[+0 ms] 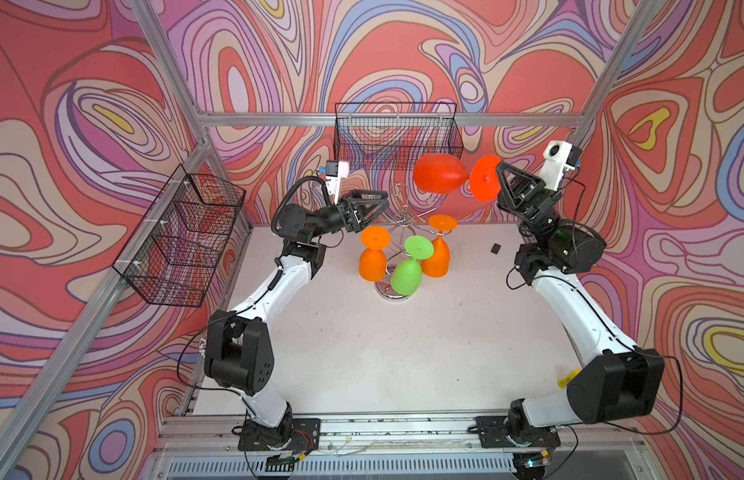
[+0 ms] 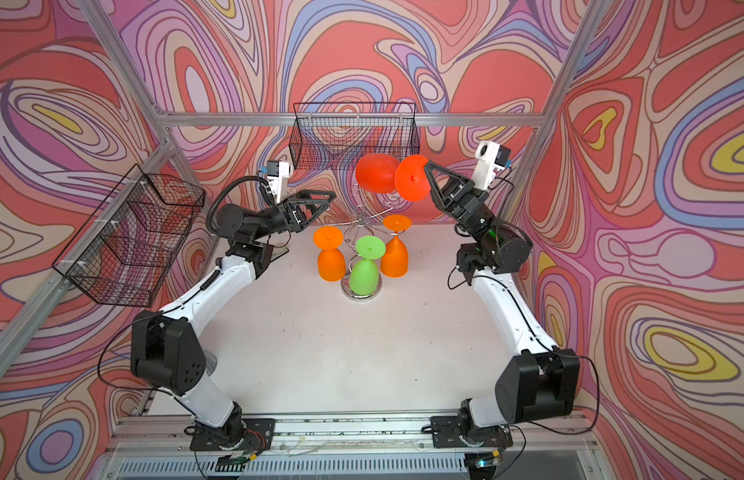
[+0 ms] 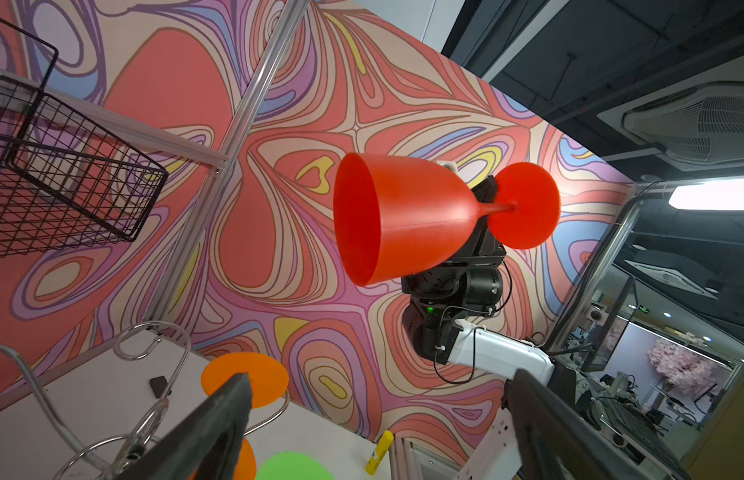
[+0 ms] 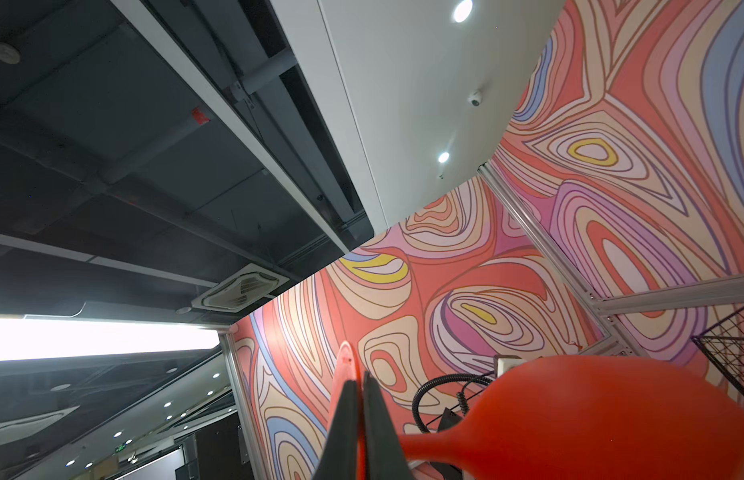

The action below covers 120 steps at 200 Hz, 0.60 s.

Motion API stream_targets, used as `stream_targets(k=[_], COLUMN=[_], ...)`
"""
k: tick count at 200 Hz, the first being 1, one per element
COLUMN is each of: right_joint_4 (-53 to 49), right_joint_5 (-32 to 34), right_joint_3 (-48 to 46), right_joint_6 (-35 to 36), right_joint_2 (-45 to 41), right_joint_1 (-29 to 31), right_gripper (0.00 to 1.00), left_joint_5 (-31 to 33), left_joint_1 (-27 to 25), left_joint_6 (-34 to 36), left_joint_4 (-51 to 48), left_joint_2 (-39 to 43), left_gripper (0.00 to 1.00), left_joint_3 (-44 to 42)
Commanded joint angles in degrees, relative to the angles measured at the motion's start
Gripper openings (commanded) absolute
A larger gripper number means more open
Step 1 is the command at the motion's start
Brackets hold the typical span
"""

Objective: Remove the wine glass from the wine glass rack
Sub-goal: 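Lift the red glass away with the right gripper while the left gripper rises, then close the left gripper on the red glass held by the right gripper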

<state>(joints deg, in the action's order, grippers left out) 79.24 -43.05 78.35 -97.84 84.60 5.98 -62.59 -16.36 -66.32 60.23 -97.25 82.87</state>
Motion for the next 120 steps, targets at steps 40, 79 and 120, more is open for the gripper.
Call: stream_targets(k=[40,79,120], right_joint_4=[6.31,6.27,6.26], right_joint_5=[0.16,0.33,0.46], right_joint_3=[1.32,2.24,2.10], right_joint_6=[-2.27,-2.27,-2.18], right_joint_2=[3.76,5.80,7.19], right_joint_1=[3.23,5.11,6.33], right_gripper=[0.00,0.00,0.00], left_joint_5=[-2.76,-2.27,-1.66], left_joint_1=[-0.94,-2.05,-3.35], left_joint_6=[-7.55,-8.01,-9.27], left_joint_4=[11.92,12.80,15.34], left_joint_2=[-4.30,-6.39,-7.67], left_gripper=[0.95,0.93,0.88], left_joint_3=[6.01,8.41,10.19])
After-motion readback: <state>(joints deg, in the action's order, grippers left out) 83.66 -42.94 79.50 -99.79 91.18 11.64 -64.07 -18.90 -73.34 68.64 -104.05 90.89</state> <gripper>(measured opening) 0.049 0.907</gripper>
